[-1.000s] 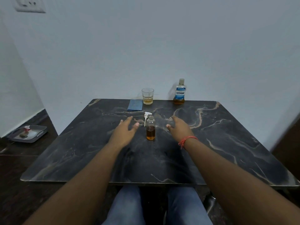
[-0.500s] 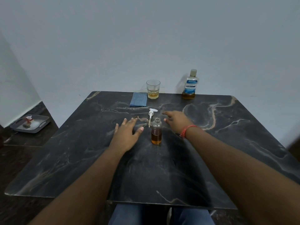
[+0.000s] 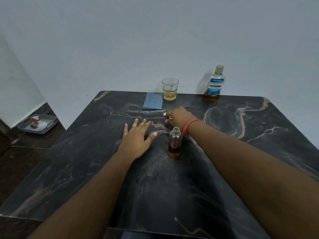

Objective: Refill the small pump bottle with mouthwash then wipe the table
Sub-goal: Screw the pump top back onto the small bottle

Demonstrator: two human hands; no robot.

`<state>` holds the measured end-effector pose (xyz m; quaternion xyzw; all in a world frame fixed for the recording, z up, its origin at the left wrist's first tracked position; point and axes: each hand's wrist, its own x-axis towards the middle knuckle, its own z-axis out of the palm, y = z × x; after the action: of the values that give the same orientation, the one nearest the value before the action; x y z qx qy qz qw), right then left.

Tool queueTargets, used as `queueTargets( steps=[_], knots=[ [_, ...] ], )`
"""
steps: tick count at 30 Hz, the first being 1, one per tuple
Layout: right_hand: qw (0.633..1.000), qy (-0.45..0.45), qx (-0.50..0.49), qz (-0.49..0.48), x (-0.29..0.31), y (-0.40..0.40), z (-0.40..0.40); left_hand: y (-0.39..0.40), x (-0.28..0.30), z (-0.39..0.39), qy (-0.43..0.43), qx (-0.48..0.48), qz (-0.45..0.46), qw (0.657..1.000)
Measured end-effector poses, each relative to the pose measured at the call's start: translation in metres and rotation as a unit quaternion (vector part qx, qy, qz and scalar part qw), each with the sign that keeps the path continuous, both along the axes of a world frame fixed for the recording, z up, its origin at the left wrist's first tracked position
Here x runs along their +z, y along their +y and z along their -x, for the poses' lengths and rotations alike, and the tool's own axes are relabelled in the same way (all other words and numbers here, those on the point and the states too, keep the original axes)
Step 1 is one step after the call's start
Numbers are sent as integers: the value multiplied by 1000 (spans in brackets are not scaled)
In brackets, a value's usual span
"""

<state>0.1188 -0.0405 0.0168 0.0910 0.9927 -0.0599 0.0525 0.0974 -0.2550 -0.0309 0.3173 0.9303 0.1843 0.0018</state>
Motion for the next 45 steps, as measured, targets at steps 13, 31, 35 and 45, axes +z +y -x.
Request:
queueTargets(
  steps=[13, 31, 35, 45],
  knots=[
    [984, 118, -110, 69, 13, 21, -40, -5, 4, -16, 3, -10, -18, 1000],
    [715, 438, -189, 511, 75, 25, -127, 8, 31, -92, -204, -50, -278, 937],
    [712, 438, -155, 526, 83, 12, -123, 13, 34, -96, -222, -42, -285, 932],
    [749, 416, -88, 508, 84, -12, -128, 16, 30, -95, -210, -50, -275, 937]
  ],
)
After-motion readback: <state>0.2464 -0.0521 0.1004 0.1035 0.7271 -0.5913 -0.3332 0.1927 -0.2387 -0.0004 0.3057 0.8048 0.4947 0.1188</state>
